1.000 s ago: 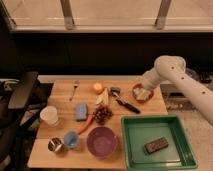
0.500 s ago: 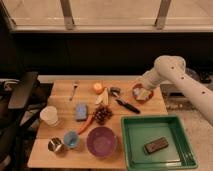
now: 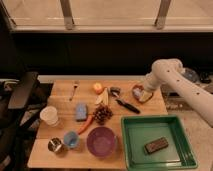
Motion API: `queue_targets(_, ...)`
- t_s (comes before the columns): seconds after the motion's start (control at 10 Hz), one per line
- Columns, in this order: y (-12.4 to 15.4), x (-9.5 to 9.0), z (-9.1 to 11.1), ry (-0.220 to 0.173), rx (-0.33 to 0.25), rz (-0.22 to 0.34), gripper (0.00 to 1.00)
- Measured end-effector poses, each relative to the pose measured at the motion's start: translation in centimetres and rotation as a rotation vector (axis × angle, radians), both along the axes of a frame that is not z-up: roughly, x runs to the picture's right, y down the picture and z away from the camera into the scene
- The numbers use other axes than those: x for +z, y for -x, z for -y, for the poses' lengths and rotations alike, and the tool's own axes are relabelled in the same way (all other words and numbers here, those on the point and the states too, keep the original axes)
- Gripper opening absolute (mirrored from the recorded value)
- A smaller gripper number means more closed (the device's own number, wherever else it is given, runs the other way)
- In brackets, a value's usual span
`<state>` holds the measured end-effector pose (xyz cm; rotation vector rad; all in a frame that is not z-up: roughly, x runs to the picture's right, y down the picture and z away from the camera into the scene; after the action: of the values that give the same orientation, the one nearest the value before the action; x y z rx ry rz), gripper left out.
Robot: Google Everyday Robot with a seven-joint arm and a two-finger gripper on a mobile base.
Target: Place towel in purple bowl
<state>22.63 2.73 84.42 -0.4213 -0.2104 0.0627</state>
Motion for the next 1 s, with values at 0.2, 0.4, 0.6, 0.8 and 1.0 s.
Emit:
queue_targets(0.2, -0.6, 0.2, -0.2, -0.027, -0.005, -0.037, 0.65)
queue_targets(0.4, -1.8, 0.6, 0.1, -0.059, -0.006, -0.081, 0.65)
queue_targets(0.6, -3.2, 1.1, 0.4, -0.075, 0.018, -0.1, 0.65)
queue_targets(0.8, -3.9, 1.8, 0.8, -0.077, 0.044, -0.103, 0.65)
queue_targets(1.0, -4.1, 2.6, 1.1, -0.071, 0.063, -0.099, 0.65)
